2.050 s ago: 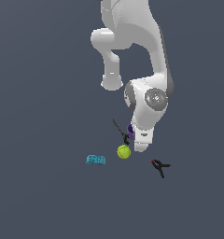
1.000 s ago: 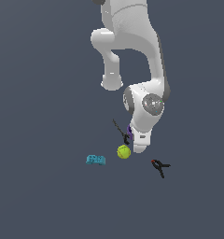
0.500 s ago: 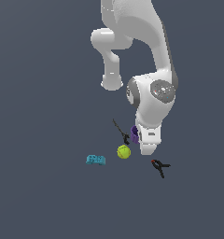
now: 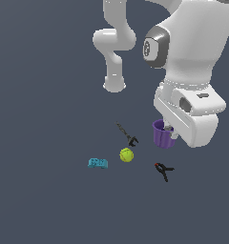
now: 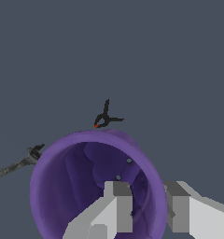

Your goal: Pick up a designated object from a clutter of objects.

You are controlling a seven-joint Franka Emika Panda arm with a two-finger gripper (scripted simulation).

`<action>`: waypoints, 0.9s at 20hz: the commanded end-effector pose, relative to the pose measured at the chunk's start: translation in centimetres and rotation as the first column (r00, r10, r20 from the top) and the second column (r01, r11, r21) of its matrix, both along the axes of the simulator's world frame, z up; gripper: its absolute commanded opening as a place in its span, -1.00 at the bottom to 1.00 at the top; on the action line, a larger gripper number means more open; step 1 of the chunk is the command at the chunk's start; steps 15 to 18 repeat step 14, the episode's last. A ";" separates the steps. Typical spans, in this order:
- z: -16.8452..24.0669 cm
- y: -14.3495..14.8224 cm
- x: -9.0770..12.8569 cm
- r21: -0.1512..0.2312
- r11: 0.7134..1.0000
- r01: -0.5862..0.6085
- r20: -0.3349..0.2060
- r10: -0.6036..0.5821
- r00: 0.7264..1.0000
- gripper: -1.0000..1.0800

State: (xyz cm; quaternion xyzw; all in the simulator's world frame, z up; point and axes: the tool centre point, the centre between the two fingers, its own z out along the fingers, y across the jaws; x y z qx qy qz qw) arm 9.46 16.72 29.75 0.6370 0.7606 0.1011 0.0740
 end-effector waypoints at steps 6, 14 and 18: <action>11.3 2.1 1.3 0.027 0.994 -0.104 0.196 0.097 0.976 -1.00; 14.8 2.6 1.2 0.034 0.990 -0.138 0.256 0.124 0.959 -1.00; 14.8 2.6 1.2 0.034 0.990 -0.138 0.256 0.124 0.959 -1.00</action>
